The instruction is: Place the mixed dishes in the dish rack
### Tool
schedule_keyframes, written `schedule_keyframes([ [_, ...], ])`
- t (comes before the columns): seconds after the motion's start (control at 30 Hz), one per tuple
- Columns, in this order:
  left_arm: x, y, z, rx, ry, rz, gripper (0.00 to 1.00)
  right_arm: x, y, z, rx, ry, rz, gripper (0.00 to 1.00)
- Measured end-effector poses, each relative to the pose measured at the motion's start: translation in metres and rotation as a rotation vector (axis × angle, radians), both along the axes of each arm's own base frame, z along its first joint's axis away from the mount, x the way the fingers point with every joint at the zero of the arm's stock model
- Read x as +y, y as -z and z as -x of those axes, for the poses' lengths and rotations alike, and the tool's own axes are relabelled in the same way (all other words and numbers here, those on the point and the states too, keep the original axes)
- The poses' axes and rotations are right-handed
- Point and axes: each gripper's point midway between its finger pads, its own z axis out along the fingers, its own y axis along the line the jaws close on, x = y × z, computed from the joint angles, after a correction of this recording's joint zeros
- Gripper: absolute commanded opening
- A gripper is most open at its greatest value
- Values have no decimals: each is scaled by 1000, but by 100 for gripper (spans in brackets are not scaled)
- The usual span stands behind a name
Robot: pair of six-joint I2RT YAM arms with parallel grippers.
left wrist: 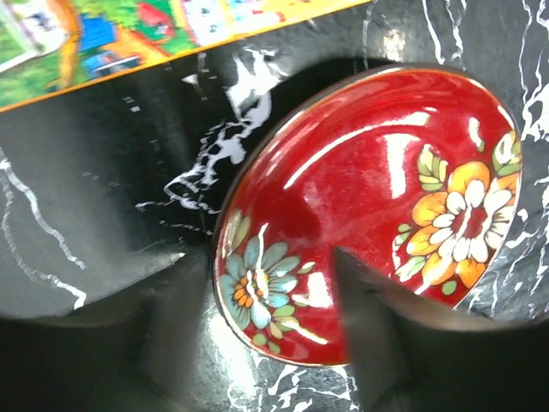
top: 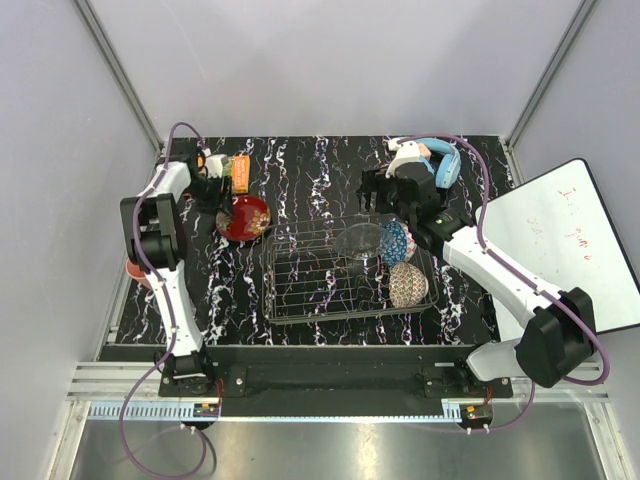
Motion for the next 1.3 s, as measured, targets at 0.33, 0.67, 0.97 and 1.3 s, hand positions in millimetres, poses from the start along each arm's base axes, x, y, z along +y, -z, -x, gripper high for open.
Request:
schedule_keyframes([
  [0.33,-11,5,9,17,26,79,5,-6,0,-3,-1,18,1,83],
  [0.67,-19,-13,32,67,32,122,0,-9,0,-5,0,26,1,80],
  [0.97,-44,-160,44,-195,88,78,0,-12,15,-2,27,29,19,77],
  [1.3,-88,-253,83,-399,200,12,0,-23,27,9,39,44,38,74],
])
